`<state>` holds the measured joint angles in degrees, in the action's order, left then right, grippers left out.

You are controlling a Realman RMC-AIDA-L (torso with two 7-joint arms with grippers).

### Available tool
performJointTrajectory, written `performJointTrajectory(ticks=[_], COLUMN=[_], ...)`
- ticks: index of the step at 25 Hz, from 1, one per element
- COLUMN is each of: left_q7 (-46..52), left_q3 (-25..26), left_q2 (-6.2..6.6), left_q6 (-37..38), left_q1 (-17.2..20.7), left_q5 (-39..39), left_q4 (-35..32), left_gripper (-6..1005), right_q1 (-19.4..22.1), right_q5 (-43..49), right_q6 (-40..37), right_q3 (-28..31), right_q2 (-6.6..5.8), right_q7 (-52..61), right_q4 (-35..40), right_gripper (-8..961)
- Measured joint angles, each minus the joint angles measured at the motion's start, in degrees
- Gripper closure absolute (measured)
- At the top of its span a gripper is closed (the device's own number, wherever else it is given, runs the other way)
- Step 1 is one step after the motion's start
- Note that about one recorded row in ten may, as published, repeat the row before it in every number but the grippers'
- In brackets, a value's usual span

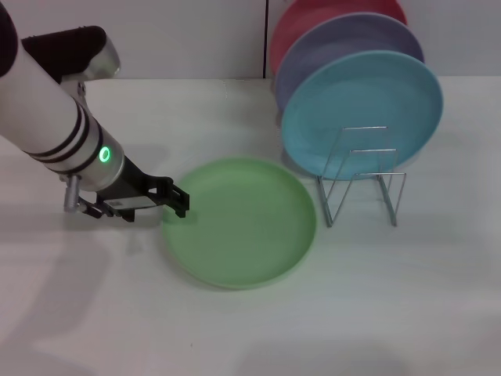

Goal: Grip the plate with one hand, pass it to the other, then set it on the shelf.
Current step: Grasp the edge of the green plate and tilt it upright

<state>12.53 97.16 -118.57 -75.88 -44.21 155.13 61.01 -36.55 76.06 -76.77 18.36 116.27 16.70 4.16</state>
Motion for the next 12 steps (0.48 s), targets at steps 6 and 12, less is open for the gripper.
performJointTrajectory(ticks=[6,12], left_q7=[0.2,0.2], left_q3=[-2.5,-4.4], left_q2=[0.01,0.01], left_q6=[1.7,2.8], left_q1=[-0.2,-1.1], left_q5=[-0.3,-0.3], left_q4=[-1.0,-2.7], left_gripper=[172,175], right_q1=[-0.1,-0.2], right_q5=[0.0,0.0], right_q6=[0.0,0.1], right_q3=[-0.1,-0.2], right_q2=[0.0,0.0], right_q7=[0.0,0.0], right_q4=[0.6,1.3], right_gripper=[409,409])
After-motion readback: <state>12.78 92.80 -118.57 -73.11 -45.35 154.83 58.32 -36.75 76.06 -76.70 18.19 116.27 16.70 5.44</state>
